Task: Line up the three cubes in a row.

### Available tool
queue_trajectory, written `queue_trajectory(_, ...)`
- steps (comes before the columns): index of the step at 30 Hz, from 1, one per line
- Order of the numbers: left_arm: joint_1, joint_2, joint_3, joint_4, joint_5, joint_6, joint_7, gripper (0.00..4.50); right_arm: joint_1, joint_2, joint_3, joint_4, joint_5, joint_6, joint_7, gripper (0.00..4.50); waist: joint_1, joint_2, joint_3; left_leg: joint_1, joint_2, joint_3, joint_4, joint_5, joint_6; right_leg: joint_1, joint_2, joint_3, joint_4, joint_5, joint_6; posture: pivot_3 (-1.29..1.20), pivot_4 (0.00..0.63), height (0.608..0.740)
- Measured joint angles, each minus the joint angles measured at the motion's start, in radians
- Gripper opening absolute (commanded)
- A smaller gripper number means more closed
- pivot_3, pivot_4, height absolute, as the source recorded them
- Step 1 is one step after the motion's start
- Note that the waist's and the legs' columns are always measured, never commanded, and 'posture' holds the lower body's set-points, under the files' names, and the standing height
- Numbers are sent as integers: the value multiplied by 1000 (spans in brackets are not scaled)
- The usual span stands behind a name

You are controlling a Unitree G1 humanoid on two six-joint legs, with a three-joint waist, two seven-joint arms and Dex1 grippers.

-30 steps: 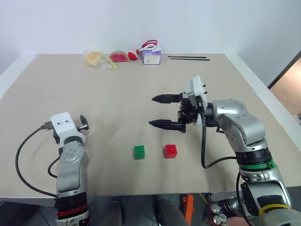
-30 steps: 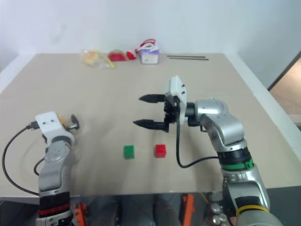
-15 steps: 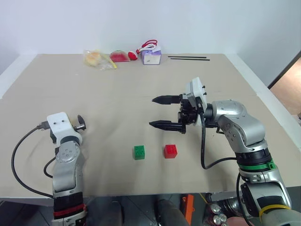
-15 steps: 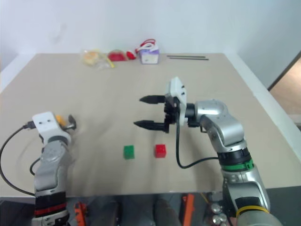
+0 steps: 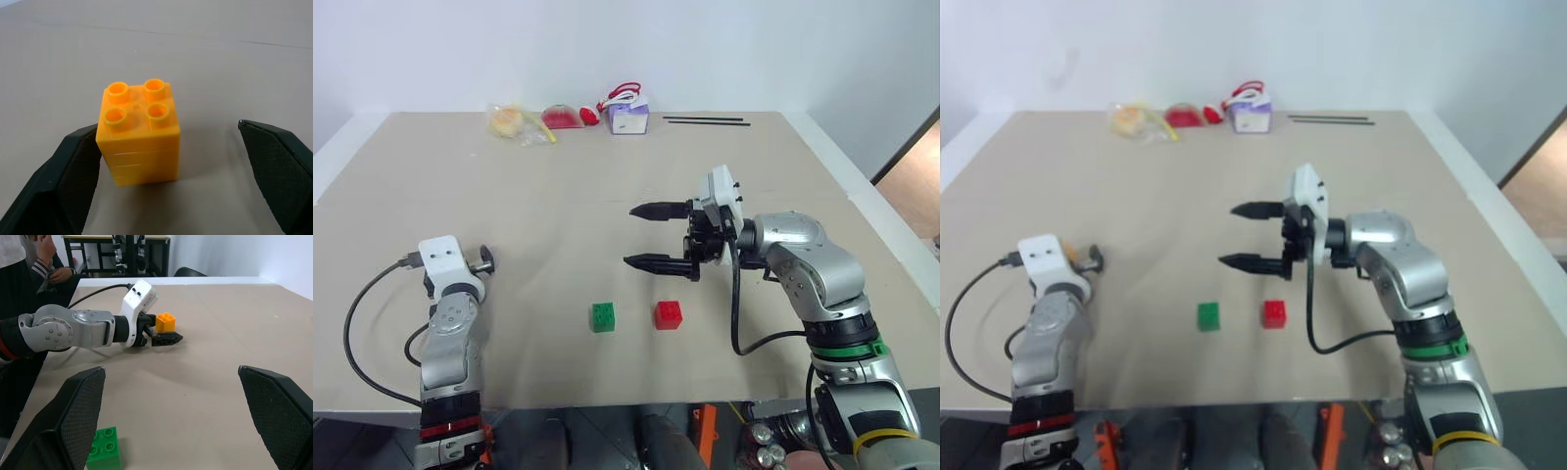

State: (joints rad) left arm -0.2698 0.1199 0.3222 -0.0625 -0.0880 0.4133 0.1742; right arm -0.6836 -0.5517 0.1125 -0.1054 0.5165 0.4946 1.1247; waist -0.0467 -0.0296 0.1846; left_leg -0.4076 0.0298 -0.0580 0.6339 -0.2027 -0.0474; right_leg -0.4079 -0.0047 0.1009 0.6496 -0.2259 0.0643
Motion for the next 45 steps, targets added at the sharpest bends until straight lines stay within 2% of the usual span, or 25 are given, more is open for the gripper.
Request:
queue_trajectory(6,0,0,6,1,-3,-4,16,1314,0,0,0,0,-1,0,0,4500,0,0,0,0,0,0,0,0,0,0,0,0,0,0,0,0,150,740)
queue_trajectory(12,0,0,10,1,-15,-4,12,1314,0,0,-1,0,-1,-2,1,4500,0,0,0,0,0,0,0,0,0,0,0,0,0,0,0,0,150,740)
queue_trajectory(15,-1,7,-1,1,-60,-5,-63,1314,9,-14,-8,-14,2,-1,4,4500,0,0,0,0,0,0,0,0,0,0,0,0,0,0,0,0,150,740)
queue_trajectory(18,16,79,-67,-17,-151,-26,-305,1314,43,-51,-35,-76,32,13,12,4500,2,0,0,-1,0,0,0,0,0,-1,-1,-1,0,-1,-1,0,150,740)
queue_trajectory(20,37,160,-151,-58,-219,-25,-516,1314,62,-84,-49,-111,54,26,27,4500,0,0,0,-1,0,0,-1,-1,-1,-1,-1,-1,0,-2,-1,0,150,740)
queue_trajectory(24,119,331,-312,-136,-287,-106,-917,1314,115,-139,-66,-161,95,43,61,4500,-4,1,0,1,1,3,-5,-2,-4,-2,-1,0,-1,-7,-7,0,150,740)
queue_trajectory(27,126,433,-361,-127,-302,-157,-1123,1314,122,-161,-78,-181,112,54,69,4500,-3,1,0,1,3,1,-7,-2,-3,-3,2,-1,0,-8,-9,0,150,740)
queue_trajectory(31,65,512,-362,-38,-306,-218,-1277,1314,133,-177,-93,-206,129,64,65,4500,-1,1,0,1,3,1,-6,-2,-3,-3,1,-2,0,-8,-10,0,150,740)
queue_trajectory(37,-118,576,-356,177,-305,-307,-1473,1314,176,-185,-107,-253,141,76,35,4500,0,1,0,0,2,1,-6,-2,-3,-3,0,-1,0,-8,-6,0,150,740)
queue_trajectory(45,-115,609,-371,281,-299,-389,-1679,1314,202,-195,-115,-276,146,77,9,4500,-1,1,0,-1,3,0,-10,-4,0,-5,1,-2,1,-10,-6,0,150,740)
